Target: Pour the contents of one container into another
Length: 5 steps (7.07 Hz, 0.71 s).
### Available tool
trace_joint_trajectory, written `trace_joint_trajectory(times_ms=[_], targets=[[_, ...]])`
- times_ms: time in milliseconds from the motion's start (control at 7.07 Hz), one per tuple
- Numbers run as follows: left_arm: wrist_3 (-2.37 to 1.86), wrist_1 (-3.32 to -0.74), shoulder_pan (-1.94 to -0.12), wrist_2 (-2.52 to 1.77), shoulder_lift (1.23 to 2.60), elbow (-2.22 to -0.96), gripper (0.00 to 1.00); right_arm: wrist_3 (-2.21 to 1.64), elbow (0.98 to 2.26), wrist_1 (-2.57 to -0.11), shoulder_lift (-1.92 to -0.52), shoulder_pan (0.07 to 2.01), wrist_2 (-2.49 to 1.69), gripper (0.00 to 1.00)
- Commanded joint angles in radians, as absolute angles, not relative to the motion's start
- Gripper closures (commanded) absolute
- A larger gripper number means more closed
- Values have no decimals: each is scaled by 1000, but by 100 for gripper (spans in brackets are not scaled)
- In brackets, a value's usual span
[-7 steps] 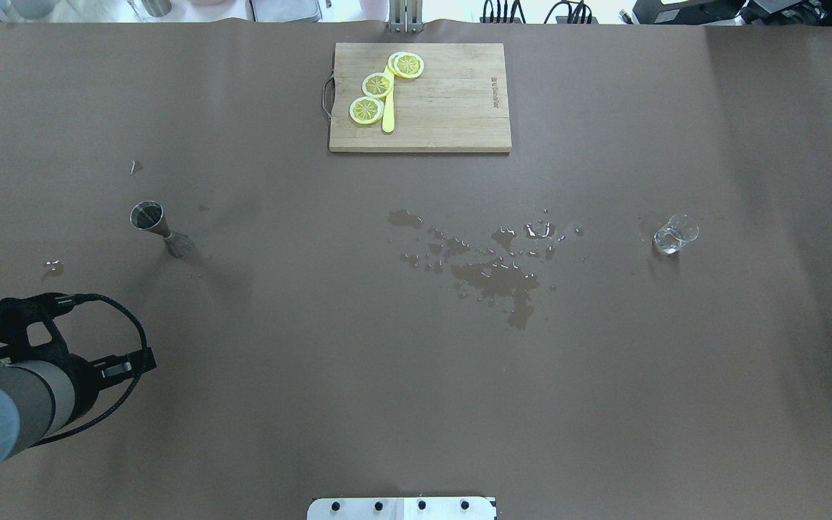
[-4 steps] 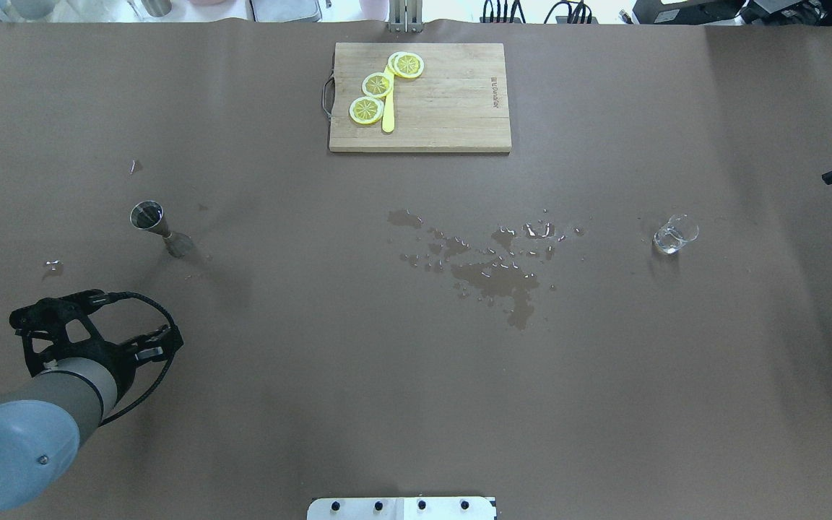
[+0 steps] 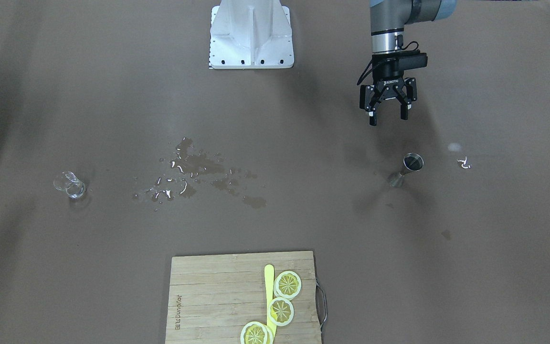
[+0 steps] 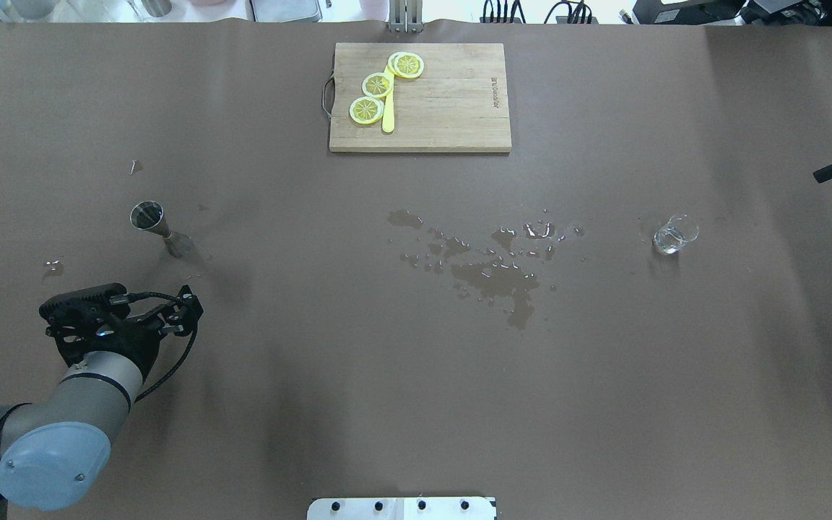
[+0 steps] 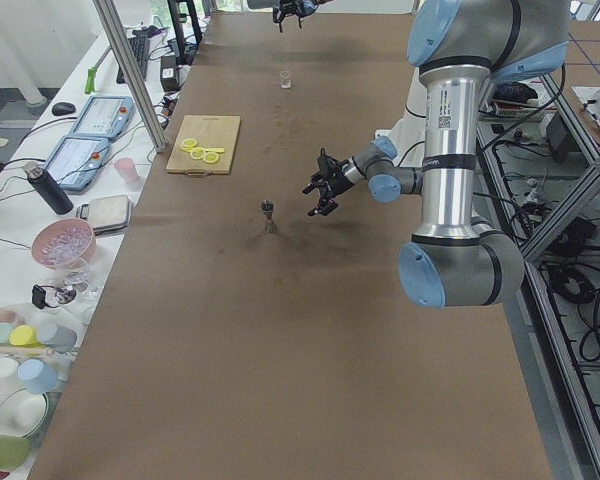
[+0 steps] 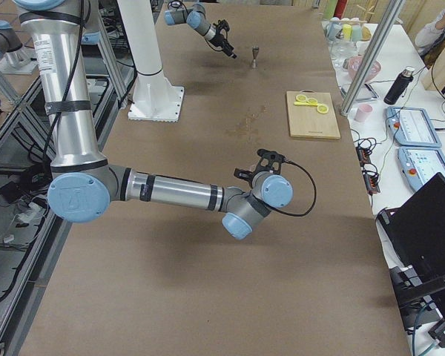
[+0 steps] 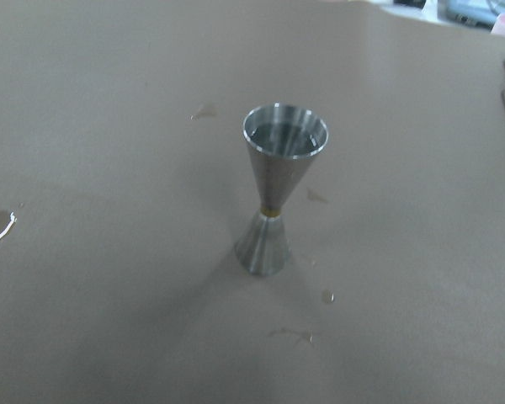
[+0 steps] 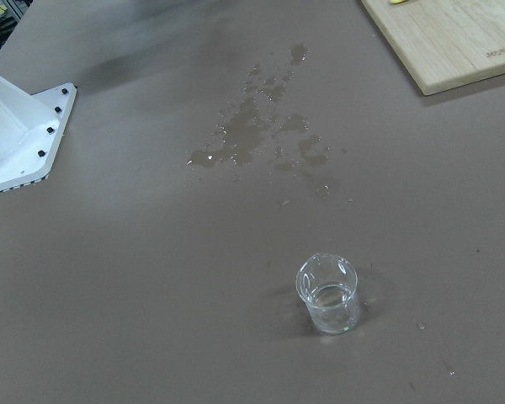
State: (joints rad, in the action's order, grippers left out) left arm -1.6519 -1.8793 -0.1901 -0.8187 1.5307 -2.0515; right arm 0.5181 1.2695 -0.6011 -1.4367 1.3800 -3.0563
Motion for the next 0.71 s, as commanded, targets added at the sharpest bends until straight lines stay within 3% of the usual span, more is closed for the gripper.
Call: trace_joint_trajectory(times_ms=[0,283,566], targets=[[-1566,-1920,-189,-749,1539,-1995,3,637,1202,-601,-1419,1376,-3134,1],[-1565,-2073,-192,-747,1574,-1877,3,672,1186,-603,-1402,1361,-3119,2],[-1563,-2077,-202,-616,1574,-1838,3,705,1198,-601,-1414,1350,-3056,2]])
